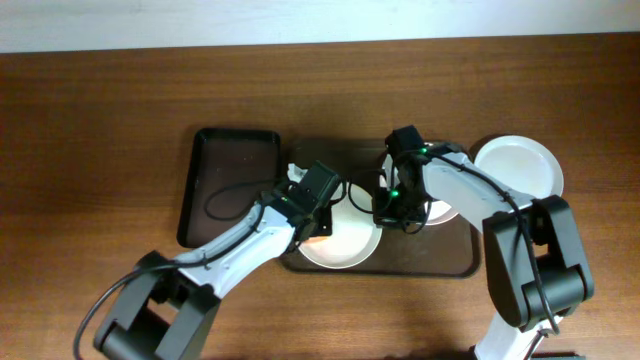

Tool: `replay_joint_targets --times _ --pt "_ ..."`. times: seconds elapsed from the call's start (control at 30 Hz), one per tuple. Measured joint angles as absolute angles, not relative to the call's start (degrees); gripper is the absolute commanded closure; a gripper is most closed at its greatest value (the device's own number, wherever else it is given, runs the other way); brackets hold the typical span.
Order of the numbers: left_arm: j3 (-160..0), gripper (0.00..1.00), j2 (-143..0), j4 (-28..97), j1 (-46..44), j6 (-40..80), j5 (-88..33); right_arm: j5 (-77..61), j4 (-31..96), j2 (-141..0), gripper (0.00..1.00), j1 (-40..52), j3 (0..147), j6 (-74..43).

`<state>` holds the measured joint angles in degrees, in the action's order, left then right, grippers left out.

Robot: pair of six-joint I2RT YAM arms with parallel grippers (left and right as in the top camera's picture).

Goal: Clean dirty plates on tray and stack at the side

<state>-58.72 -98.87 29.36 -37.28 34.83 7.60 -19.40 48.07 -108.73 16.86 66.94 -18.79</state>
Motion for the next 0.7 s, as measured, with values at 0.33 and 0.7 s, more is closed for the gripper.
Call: replay_joint_targets --times 0.33,0.7 --pt "-58.7 1.0 -92.3 29.6 -32.3 31.9 8.9 -18.5 48.3 -108.2 0.96 17.8 66.9 -17.3" --pt "-58.7 1.0 -92.3 29.8 -13.5 16.6 1.7 -6.2 48.7 -95.9 0.96 18.0 68.1 -13.2"
